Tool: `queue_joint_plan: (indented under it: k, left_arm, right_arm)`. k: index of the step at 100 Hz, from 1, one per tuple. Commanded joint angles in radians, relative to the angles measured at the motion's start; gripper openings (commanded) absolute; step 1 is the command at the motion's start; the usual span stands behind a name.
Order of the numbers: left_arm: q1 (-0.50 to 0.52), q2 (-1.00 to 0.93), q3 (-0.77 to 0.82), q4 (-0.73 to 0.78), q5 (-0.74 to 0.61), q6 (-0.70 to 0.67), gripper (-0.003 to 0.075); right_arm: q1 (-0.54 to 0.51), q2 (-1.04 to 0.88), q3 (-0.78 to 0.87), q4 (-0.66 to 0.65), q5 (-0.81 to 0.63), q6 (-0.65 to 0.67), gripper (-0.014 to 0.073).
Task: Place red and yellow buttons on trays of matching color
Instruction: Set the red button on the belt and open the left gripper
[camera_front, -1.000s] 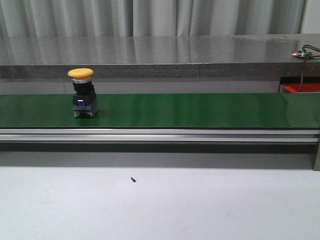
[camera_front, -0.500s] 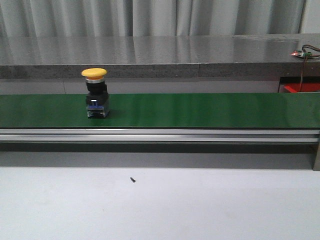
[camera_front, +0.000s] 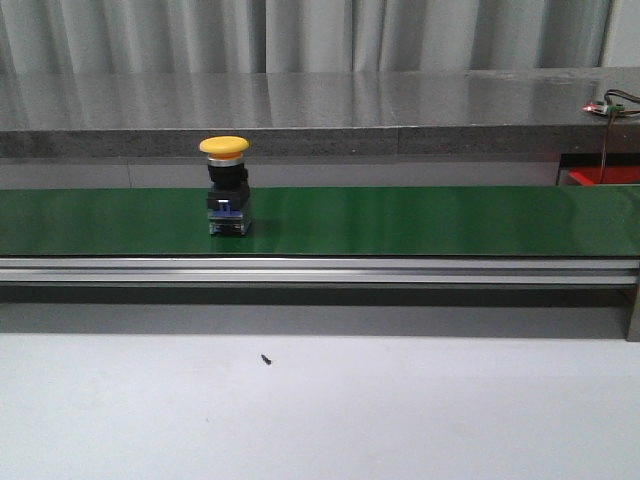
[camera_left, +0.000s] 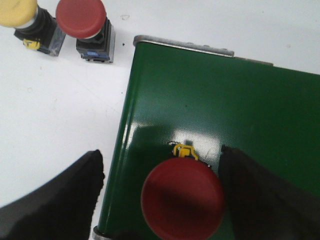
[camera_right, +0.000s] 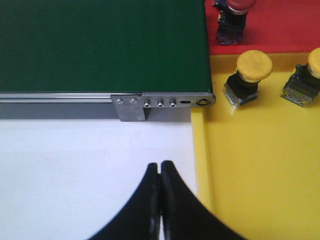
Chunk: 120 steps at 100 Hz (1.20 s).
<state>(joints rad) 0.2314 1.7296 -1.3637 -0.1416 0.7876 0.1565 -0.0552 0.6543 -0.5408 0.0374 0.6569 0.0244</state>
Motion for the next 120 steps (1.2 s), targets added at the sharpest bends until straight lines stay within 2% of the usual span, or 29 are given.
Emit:
queue_joint_plan:
  k: [1,37,44,53,74,96,120]
  left_arm:
    - [-0.014,-0.078,-0.025,-0.022,-0.051,-0.002,0.0489]
    - [-0.072,-0.224,-0.022,-0.025,-0.005,-0.002,0.0479]
    - [-0.093,-0.256,-0.008,-0.025,-0.007,-0.001,0.0455]
    - [-0.126,-0.3,0.024,-0.029,-0.024,-0.001,0.0355]
    - [-0.2,-0.404,0.127,-0.029,-0.037,-0.001,-0.0022]
    - [-0.243,-0.529,0.283,-0.08,-0.107,-0.001,-0.002]
    - [-0.245,-0.703,0.464,-0.095,-0.135,-0.001,-0.0019]
  right_arm:
    - [0.001,-0.002,-0.027,-0.002,-0.064,-0.005,-0.0066]
    - [0.001,-0.002,-0.027,-0.002,-0.064,-0.005,-0.0066]
    - [0.001,-0.002,-0.027,-0.002,-0.064,-0.005,-0.0066]
    - [0.001,-0.002,-0.027,-0.002,-0.064,-0.005,-0.0066]
    - [0.001,-0.002,-0.027,-0.002,-0.064,-0.005,-0.0066]
    - [0.001,-0.002,-0.027,-0.002,-0.064,-0.005,-0.0066]
    - [0.001,-0.002,-0.027,-0.002,-0.064,-0.005,-0.0066]
